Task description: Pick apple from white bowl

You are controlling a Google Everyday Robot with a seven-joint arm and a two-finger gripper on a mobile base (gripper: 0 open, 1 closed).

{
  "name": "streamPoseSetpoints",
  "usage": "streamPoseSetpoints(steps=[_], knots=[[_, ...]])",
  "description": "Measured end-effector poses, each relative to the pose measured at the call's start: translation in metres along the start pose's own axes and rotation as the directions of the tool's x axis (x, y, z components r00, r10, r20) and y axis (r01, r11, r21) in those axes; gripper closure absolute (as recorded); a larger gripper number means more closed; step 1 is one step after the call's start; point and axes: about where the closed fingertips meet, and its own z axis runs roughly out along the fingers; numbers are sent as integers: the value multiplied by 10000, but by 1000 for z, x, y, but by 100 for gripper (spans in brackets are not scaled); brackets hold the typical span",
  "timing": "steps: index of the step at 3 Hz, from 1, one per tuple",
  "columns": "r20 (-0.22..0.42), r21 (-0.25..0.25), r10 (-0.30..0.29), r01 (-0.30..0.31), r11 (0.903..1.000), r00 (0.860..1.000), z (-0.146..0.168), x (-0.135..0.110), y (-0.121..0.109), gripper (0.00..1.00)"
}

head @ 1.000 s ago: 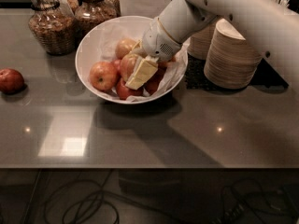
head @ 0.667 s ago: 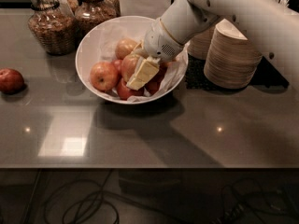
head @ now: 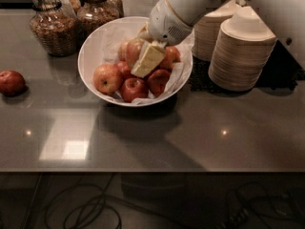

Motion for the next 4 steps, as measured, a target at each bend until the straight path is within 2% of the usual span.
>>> streamPoseSetpoints(steps=[1, 2, 3, 4], knots=[[-347, 758, -936, 960, 9925, 9950, -50, -48, -18, 100], [-460, 1467, -1461, 1514, 9775, 9882, -87, -79, -28, 100], [-466, 1460, -1453, 1506, 9777, 9883, -87, -79, -29, 100], [-280, 1522, -1500, 1525, 9765, 9883, -82, -73, -14, 100]])
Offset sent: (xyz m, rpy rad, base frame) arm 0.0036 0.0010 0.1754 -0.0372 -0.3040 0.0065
